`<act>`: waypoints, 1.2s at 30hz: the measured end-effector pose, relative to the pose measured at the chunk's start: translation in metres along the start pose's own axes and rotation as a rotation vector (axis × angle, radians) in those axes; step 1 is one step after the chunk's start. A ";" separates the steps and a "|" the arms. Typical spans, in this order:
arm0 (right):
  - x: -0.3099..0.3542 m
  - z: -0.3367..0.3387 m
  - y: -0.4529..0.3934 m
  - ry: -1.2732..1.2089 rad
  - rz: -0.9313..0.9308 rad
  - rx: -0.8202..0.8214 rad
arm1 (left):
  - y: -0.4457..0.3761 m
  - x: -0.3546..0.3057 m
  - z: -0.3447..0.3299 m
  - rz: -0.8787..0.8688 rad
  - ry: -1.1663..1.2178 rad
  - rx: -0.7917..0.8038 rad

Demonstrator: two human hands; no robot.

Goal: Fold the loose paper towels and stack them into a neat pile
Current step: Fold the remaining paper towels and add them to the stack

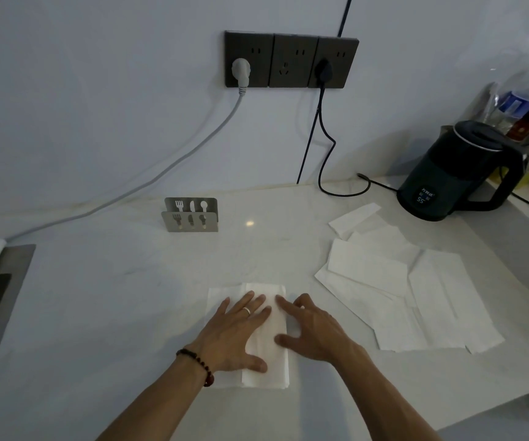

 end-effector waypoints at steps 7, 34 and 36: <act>-0.003 -0.018 0.021 0.036 0.037 0.063 | 0.001 -0.001 -0.004 -0.010 -0.036 0.002; -0.161 0.086 -0.028 0.198 -0.106 -0.471 | -0.146 -0.114 0.031 -0.011 -0.082 -0.060; -0.164 0.091 -0.035 0.177 -0.088 -0.476 | -0.148 -0.113 0.030 -0.012 -0.084 -0.052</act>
Point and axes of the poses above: each hand's wrist, its own y-axis away from the middle knuckle, its own z-axis out of the back of the hand, x = y × z, the point moved 7 cm from there along -y, towards the middle knuckle, and after that the axes turned 1 degree about z, right-handed, at the moved point
